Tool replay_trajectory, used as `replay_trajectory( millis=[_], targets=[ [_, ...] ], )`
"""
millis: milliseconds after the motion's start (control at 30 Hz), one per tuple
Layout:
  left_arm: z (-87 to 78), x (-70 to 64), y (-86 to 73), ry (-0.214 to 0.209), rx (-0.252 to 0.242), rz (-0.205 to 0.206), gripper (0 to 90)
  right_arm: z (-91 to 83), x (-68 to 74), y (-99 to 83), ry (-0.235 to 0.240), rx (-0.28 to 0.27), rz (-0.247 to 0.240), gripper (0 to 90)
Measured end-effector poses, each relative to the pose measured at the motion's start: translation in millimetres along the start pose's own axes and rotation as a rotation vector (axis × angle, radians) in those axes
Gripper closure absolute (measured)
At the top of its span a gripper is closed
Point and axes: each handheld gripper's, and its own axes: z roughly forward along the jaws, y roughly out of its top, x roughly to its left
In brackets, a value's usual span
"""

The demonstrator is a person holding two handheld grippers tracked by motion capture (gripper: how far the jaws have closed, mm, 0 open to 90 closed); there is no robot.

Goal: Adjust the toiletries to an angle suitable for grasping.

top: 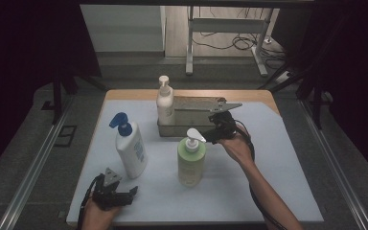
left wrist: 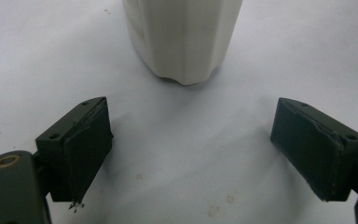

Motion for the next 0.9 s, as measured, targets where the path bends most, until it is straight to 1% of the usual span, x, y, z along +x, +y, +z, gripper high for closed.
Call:
replay_trajectory(
  millis=[133, 267, 400, 500, 600, 700, 900],
  targets=[
    [0.0, 0.0, 0.0, 0.0, 0.0, 0.0, 12.1, -6.6, -0.7, -4.9, 0.015, 0.014, -0.008, 1.5],
    [0.0, 0.0, 0.0, 0.0, 0.0, 0.0, 12.1, -14.9, 1.5, -8.9, 0.022, 0.024, -0.004, 0.5],
    [0.0, -0.1, 0.0, 0.0, 0.0, 0.0, 12.1, -23.0, 3.6, -13.9, 0.01, 0.026, -0.029, 0.4],
    [0.0, 0.0, 0.0, 0.0, 0.0, 0.0, 12.1, -29.1, 4.1, -18.9, -0.005, 0.04, -0.04, 0.6],
    [0.0, 0.0, 0.0, 0.0, 0.0, 0.0, 12.1, -35.0, 2.5, -25.3, -0.006, 0.044, -0.033, 1.5],
    [0.0, -0.1, 0.0, 0.0, 0.0, 0.0, 12.2, -40.4, 1.4, -32.8, 0.001, 0.059, -0.01, 3.3],
    [0.0, -0.1, -0.1, 0.0, 0.0, 0.0, 12.1, -48.8, 1.5, -48.5, -0.003, 0.06, -0.013, 3.1]
  ],
)
